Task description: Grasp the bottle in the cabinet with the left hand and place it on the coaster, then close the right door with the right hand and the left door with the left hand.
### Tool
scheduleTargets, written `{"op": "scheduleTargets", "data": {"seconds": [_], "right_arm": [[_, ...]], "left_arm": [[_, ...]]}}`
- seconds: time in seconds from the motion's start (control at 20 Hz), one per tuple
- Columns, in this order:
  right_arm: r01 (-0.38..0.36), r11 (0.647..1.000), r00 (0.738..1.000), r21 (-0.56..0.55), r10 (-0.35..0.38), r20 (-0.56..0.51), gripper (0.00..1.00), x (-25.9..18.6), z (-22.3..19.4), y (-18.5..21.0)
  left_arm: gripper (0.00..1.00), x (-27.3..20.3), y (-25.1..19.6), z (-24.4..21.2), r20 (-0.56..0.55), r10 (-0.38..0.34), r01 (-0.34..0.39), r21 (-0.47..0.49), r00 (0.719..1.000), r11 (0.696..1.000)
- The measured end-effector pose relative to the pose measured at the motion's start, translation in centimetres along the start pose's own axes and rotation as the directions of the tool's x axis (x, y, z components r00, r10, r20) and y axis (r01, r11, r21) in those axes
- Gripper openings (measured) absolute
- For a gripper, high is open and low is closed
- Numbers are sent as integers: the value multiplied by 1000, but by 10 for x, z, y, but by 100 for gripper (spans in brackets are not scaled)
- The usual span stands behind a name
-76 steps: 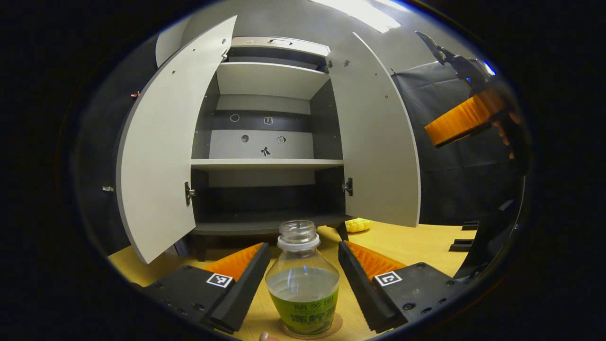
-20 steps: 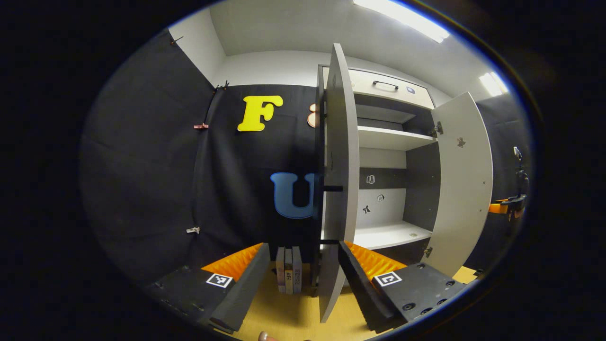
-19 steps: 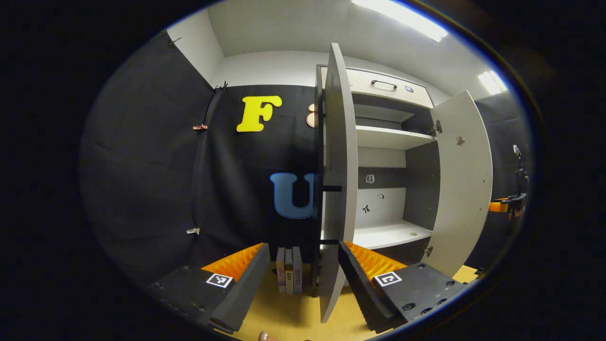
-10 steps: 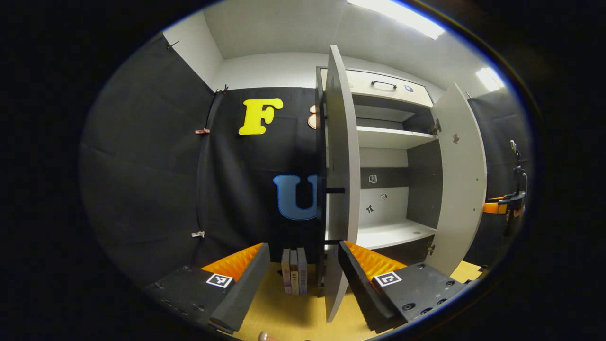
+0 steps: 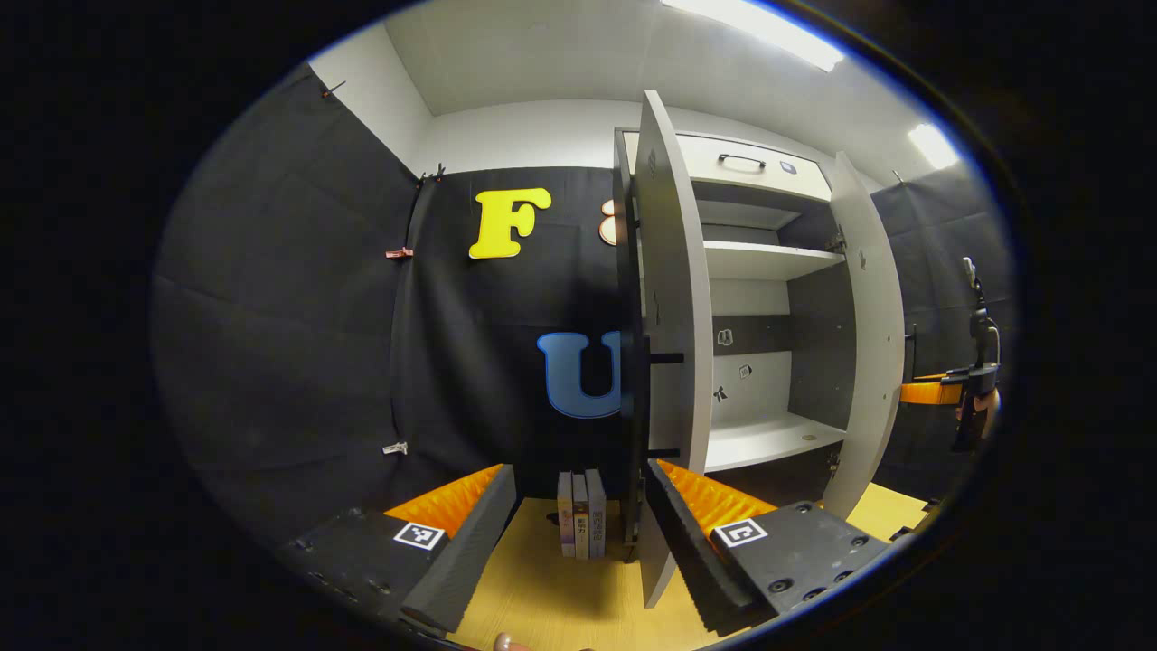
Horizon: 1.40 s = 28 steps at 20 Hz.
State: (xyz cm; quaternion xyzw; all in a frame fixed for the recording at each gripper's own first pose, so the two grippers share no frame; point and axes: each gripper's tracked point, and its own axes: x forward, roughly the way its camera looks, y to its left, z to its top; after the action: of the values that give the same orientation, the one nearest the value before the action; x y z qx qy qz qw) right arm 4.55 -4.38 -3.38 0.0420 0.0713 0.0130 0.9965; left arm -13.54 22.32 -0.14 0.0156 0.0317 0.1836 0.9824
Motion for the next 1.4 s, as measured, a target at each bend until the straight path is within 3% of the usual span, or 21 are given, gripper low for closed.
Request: {"op": "scheduleTargets", "data": {"seconds": [0.35, 0.65, 1.0, 1.2, 1.4], "right_arm": [[45, 999, 999, -2, -45, 0, 96, -15, -1, -12], [17, 1000, 1000, 4, -17, 13, 96, -2, 3, 1], [-9, 1000, 1000, -9, 9, 6, 98, 9, 1, 19], [-66, 998, 998, -1, 66, -4, 98, 16, -3, 35], [-44, 999, 999, 9, 44, 0, 98, 19, -3, 32]], "left_arm": [[93, 8, 28, -4, 3, 37, -37, -21, 999, 999], [93, 14, 46, -9, -14, 67, -67, -21, 998, 998], [93, 23, 38, -11, -25, 28, -29, -27, 999, 999], [93, 31, 29, -14, -32, 4, -4, 1, 999, 1000], [93, 47, 14, -17, -36, -37, 36, -20, 999, 999]]}}
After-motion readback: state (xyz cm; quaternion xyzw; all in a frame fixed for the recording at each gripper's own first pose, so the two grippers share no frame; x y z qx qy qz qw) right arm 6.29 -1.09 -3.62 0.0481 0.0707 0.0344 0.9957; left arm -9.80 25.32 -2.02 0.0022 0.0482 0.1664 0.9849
